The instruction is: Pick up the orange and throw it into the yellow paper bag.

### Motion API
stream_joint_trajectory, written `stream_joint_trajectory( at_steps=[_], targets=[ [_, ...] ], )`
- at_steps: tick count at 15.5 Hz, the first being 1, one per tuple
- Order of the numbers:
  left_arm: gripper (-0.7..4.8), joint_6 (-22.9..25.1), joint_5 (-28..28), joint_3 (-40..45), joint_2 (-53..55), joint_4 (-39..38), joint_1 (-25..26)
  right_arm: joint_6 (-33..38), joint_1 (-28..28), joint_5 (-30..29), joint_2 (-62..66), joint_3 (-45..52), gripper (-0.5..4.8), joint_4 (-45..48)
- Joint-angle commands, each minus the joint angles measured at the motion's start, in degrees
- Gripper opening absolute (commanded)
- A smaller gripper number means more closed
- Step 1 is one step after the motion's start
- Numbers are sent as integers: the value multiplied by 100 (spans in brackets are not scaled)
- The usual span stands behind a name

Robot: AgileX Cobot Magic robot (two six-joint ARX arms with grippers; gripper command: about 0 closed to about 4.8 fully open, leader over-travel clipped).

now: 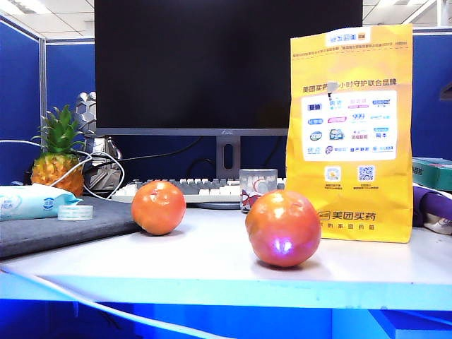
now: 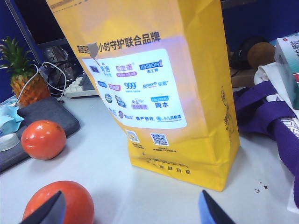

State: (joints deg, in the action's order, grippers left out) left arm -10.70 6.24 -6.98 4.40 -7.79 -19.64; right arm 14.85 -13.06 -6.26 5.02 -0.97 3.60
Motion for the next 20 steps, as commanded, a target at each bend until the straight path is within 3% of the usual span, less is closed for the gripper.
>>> stream_joint_trajectory(
  at_steps=[1,4,6,7,9,11,14,17,19,20],
  targets=[
    [479,63,-142,-4,2,13,4,15,2,-28,-9,-31,373,138],
    [479,127,-372,-4,2,20,4,42,2,-26,-9,-31,373,131],
    [479,164,-1078,-4,46,525,2,481,-2,-673,-2,-39,373,334],
    [479,96,-1161,-7,138,796,2,522,-7,-866,-4,-42,373,461],
    [479,-46,-1300,-33,667,1427,2,645,-9,-914,2,-81,373,581],
    [479,26,-1611,-278,1377,1423,2,702,-13,-1084,7,-94,374,531],
    [479,662,-2236,-1154,3014,1414,2,758,-188,-866,356,-396,376,48],
    [479,1311,-2452,-2238,4444,1062,2,326,-455,-466,1460,-879,380,74],
    [479,1635,-2610,-2874,5112,719,-7,116,-643,-417,2632,-1394,479,59],
    [479,1641,-2614,-3058,5243,546,-7,68,-730,-470,3077,-1593,479,55]
  ],
)
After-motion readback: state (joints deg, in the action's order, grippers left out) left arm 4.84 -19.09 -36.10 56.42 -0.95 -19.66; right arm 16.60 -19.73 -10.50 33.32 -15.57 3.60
